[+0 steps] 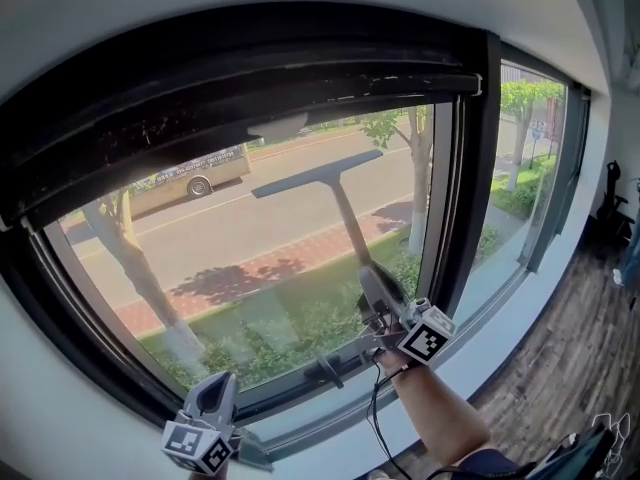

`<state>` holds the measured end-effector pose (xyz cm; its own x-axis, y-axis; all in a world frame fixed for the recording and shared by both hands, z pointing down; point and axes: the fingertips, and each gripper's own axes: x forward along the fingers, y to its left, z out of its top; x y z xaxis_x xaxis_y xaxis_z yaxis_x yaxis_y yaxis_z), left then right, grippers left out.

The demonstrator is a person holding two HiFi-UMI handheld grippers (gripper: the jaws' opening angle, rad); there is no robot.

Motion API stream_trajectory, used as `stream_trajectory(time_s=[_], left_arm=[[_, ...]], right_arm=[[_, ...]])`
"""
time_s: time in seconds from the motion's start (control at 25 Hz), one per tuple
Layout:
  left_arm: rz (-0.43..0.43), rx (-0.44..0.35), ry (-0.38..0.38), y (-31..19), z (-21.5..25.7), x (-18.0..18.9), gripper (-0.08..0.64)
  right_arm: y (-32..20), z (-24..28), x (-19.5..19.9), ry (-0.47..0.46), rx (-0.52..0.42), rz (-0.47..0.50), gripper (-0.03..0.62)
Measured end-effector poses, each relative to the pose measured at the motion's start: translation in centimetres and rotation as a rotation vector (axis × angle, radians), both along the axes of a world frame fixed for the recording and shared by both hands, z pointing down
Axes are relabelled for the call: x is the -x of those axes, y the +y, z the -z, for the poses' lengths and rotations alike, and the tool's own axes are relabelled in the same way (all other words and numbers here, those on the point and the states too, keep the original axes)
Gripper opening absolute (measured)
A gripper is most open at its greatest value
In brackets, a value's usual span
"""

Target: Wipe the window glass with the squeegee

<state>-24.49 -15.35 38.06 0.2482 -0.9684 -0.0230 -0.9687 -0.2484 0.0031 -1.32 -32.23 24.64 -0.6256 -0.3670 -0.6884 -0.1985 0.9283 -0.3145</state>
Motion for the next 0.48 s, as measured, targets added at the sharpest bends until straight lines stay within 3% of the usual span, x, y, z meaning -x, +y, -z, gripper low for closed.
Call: stream_trajectory(time_s=[0.48], left_arm=[[0.002, 0.006, 0.0, 0.2, -0.4, -0.2, 0.005]], right_arm=[[0.4, -3.5, -0.5, 0.012, 0.049, -0.007, 0.103]])
